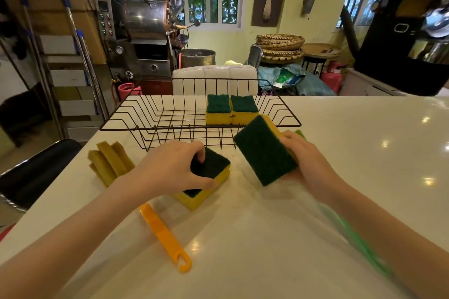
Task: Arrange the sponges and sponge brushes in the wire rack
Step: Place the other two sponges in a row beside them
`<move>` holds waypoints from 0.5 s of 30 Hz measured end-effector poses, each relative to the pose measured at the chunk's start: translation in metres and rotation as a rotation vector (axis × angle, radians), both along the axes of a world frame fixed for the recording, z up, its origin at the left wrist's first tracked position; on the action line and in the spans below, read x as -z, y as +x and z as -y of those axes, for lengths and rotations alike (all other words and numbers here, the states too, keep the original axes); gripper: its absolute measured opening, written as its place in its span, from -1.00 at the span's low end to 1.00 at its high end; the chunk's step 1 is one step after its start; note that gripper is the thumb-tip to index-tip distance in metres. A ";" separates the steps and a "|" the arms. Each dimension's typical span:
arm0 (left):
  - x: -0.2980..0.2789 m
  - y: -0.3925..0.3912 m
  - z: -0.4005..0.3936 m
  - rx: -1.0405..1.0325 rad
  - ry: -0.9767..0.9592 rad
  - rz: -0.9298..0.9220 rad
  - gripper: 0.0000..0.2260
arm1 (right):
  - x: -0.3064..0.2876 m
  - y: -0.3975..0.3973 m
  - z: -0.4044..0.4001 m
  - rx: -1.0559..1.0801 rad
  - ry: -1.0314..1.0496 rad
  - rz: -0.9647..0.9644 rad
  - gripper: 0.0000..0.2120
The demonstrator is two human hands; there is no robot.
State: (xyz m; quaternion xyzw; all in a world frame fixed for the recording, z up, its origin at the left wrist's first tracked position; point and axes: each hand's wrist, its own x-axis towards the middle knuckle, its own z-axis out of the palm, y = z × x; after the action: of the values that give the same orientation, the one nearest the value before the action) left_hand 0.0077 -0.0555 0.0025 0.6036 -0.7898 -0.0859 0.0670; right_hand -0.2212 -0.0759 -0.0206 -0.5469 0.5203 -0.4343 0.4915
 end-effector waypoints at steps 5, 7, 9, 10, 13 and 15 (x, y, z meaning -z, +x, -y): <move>0.002 -0.001 -0.001 -0.014 -0.006 0.029 -0.60 | -0.001 -0.004 -0.001 -0.069 0.393 0.322 -0.72; 0.002 -0.003 -0.002 -0.019 0.004 0.037 -0.59 | -0.001 -0.004 -0.002 -0.102 0.418 0.230 -0.57; 0.001 -0.004 -0.004 -0.024 -0.003 0.049 -0.59 | 0.000 -0.001 -0.003 -0.074 0.378 0.076 -0.65; 0.001 -0.005 -0.005 -0.026 -0.012 0.058 -0.59 | 0.000 0.002 -0.004 -0.051 0.341 -0.005 -0.78; 0.001 -0.008 -0.007 -0.036 -0.036 0.090 -0.59 | -0.003 0.007 -0.010 -0.025 0.215 -0.270 -0.81; 0.001 -0.011 -0.009 -0.044 -0.053 0.107 -0.58 | -0.004 0.007 -0.012 -0.021 0.126 -0.473 -0.66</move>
State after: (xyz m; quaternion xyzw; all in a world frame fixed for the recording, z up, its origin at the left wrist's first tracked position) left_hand -0.0030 -0.0462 0.0016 0.6224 -0.7809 -0.0311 0.0426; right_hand -0.2145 -0.0635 -0.0171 -0.6071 0.6413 -0.2556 0.3935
